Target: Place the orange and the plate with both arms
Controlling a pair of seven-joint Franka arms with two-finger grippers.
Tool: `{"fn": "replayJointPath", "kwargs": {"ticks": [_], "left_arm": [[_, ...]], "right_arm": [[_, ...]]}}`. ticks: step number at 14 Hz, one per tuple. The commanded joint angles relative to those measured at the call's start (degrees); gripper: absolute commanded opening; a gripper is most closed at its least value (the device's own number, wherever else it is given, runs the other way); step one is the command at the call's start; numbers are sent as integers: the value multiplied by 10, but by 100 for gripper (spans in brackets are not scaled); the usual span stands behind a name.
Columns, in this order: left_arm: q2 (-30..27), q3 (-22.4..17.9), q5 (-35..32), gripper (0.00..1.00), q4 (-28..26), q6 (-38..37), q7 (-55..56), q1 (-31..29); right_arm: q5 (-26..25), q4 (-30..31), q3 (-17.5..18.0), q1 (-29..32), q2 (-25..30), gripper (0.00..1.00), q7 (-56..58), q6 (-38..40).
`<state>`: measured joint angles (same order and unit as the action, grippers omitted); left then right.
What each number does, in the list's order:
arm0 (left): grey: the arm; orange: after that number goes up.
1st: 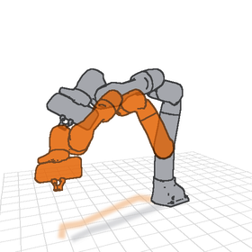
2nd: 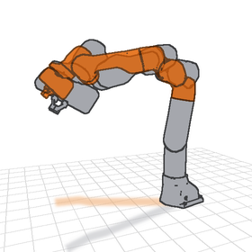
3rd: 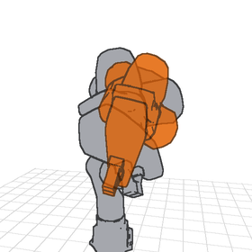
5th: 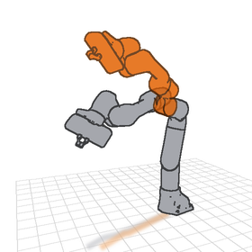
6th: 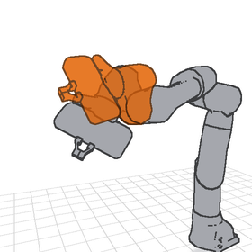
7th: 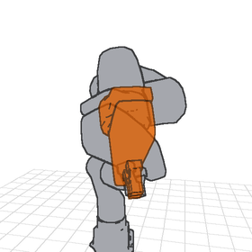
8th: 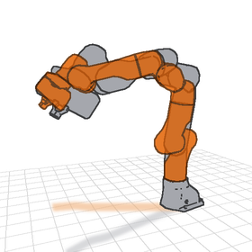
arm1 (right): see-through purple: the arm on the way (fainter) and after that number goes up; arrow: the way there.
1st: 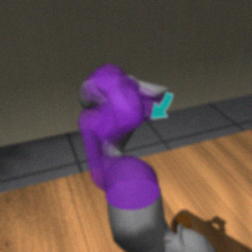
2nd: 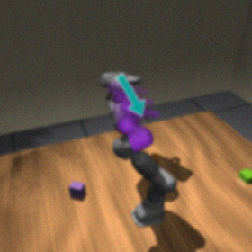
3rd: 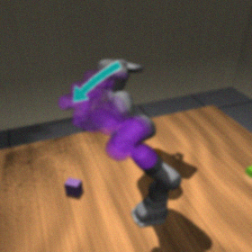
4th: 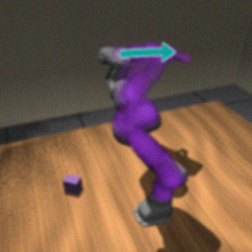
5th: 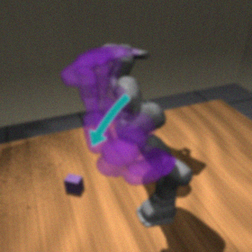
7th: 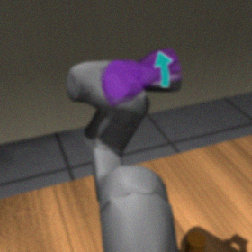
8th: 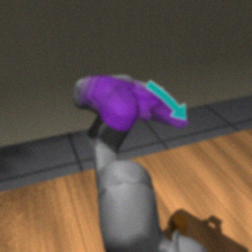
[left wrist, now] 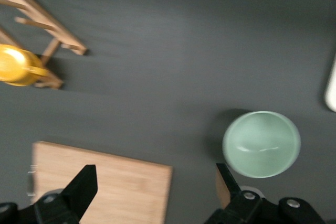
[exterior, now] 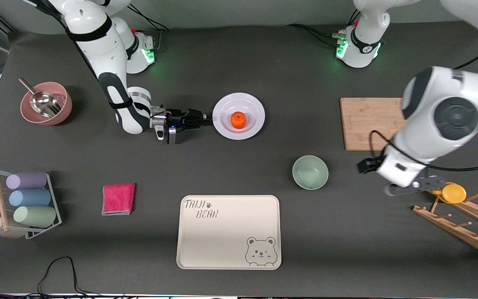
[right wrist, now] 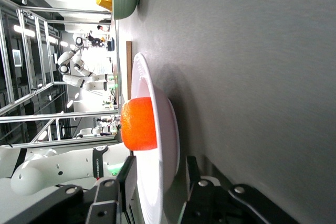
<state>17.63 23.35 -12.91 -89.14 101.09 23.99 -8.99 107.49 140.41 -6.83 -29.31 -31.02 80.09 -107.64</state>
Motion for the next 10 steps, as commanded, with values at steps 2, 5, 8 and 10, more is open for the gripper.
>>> {"fn": "replayJointPath", "kwargs": {"ticks": [2,5,8,10], "left_arm": [[-83,-186,66,100,-8,-72,-80,139],[-122,-247,77,100,-12,-107,-154,158],[-135,-249,75,100,0,-115,-196,130],[-133,-248,76,100,11,-115,-190,117]], "right_arm": [[18,-35,15,-8,-30,45,3,1],[24,-50,26,-8,-39,34,-3,1],[25,-52,26,-8,-39,0,-4,1],[25,-52,26,-7,-38,0,-5,1]]}}
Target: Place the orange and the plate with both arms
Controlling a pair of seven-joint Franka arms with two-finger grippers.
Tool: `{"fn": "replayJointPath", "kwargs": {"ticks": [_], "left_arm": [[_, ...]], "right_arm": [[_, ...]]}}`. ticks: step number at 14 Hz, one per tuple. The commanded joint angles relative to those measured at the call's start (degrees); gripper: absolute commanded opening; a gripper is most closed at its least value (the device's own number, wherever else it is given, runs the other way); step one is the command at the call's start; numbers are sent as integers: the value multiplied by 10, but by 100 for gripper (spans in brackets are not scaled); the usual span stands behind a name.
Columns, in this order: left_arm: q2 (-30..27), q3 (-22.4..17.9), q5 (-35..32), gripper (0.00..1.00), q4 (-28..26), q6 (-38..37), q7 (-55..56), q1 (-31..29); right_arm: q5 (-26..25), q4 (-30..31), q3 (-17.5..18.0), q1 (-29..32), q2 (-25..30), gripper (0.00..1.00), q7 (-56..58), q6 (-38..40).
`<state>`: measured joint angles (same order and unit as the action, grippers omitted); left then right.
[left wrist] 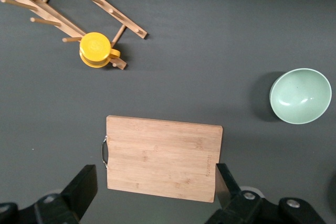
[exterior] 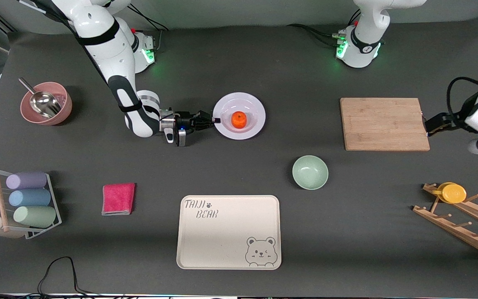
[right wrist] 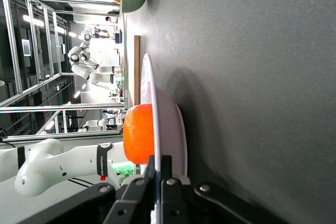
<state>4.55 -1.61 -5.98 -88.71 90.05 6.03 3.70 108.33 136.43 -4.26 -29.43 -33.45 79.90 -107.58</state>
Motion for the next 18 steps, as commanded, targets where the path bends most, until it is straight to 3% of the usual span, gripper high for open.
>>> {"fn": "replayJointPath", "kwargs": {"ticks": [1,5,8,10,13,18], "left_arm": [[-2,5,5,100,9,-5,-7,-6],[8,6,3,100,14,-4,-6,-1],[15,6,8,100,14,-2,-5,-2],[18,6,8,100,14,-2,-5,-3],[18,6,9,100,11,-5,-4,-3],[18,6,10,100,12,-3,0,-8]], "right_arm": [[16,-13,0,-4,-7,0,-14,3],[0,-13,-2,17,69,0,-128,4],[-53,-13,-2,40,119,0,-184,3],[-62,-25,-1,63,124,0,-190,3],[-100,-132,-4,86,62,0,-218,3],[-91,-379,-21,90,-87,0,-320,3]]}}
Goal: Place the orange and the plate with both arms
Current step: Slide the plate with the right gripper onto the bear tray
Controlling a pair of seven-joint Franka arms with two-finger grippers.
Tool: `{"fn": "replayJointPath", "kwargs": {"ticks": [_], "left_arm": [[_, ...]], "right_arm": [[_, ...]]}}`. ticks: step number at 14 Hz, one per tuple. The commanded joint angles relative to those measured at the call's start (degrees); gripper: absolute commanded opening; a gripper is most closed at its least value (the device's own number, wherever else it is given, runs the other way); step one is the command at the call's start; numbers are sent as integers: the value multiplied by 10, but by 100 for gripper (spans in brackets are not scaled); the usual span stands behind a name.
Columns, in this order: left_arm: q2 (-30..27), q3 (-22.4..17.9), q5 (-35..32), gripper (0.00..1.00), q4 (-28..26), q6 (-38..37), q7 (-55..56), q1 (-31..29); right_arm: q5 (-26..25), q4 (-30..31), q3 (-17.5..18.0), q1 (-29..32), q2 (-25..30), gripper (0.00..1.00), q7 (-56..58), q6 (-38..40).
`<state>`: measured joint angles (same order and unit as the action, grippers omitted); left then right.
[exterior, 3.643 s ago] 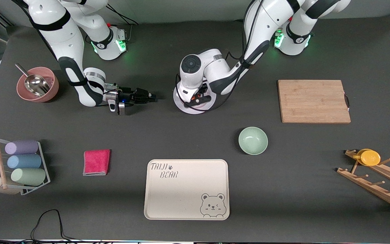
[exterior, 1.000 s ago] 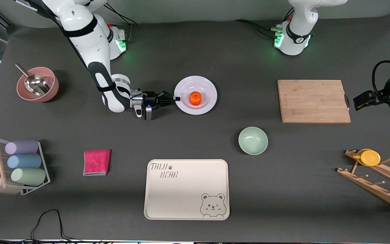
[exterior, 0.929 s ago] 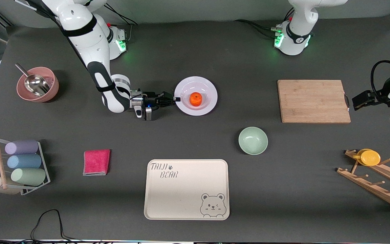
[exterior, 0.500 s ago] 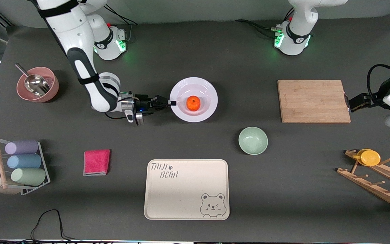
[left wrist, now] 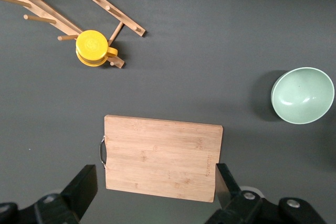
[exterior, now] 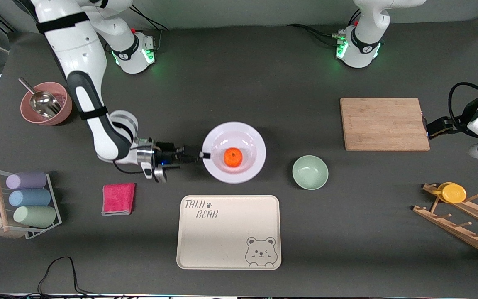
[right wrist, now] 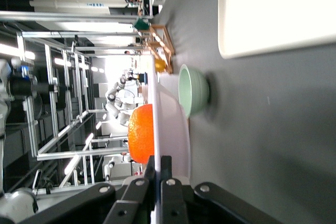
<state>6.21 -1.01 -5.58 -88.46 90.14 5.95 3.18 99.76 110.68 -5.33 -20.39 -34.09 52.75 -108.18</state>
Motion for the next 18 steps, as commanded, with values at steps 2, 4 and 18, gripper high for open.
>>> {"fn": "replayJointPath", "kwargs": {"ticks": [2,4,18], "left_arm": [[1,-1,8,100,8,-5,1,-4],[1,-1,8,100,7,-6,1,-4],[0,-2,9,100,8,-18,1,-2]], "right_arm": [[-4,-225,-21,9,-140,0,-90,9],[-6,-328,-22,24,-203,0,-128,8],[11,-490,-30,32,-350,0,-129,-79]]}}
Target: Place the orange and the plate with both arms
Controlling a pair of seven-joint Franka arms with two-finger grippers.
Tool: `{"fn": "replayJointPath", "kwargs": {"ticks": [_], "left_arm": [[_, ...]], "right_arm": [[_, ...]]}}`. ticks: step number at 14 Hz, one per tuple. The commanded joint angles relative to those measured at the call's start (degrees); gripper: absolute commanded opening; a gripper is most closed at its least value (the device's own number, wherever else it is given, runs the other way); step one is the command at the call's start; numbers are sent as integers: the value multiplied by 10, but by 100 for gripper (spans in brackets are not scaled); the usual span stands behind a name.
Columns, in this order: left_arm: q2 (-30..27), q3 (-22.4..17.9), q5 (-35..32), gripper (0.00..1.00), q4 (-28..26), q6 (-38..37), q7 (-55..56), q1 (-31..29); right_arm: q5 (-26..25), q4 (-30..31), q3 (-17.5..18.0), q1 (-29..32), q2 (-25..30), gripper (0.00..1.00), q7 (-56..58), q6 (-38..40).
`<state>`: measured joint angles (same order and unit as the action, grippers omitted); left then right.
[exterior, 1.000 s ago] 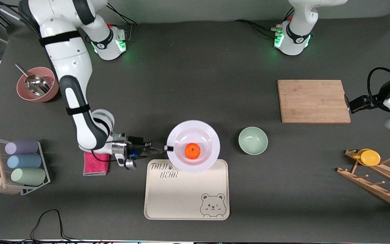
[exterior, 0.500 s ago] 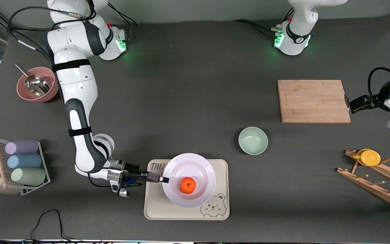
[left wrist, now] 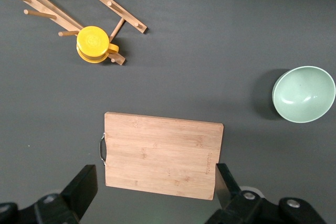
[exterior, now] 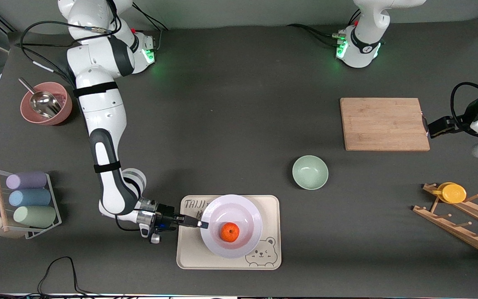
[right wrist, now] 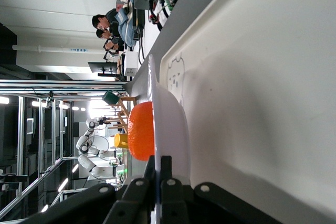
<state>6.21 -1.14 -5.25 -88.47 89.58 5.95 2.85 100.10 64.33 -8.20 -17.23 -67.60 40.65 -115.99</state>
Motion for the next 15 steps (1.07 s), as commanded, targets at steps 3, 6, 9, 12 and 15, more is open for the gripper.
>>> {"fn": "replayJointPath", "kwargs": {"ticks": [3,6,9,12,15], "left_arm": [[0,-1,6,100,8,-14,1,1],[0,-1,6,100,8,-14,1,1],[0,-1,6,100,8,-13,1,2],[0,-1,6,100,8,-13,1,2],[0,-1,6,100,8,-14,1,2]], "right_arm": [[5,-25,-1,0,-19,0,-9,-1],[3,-21,-1,-1,-20,57,-12,-2],[0,-12,-2,-2,-18,58,-18,-8],[-33,-11,-3,-1,-10,58,-43,-8],[-126,-8,-11,3,27,58,-131,-6]]}}
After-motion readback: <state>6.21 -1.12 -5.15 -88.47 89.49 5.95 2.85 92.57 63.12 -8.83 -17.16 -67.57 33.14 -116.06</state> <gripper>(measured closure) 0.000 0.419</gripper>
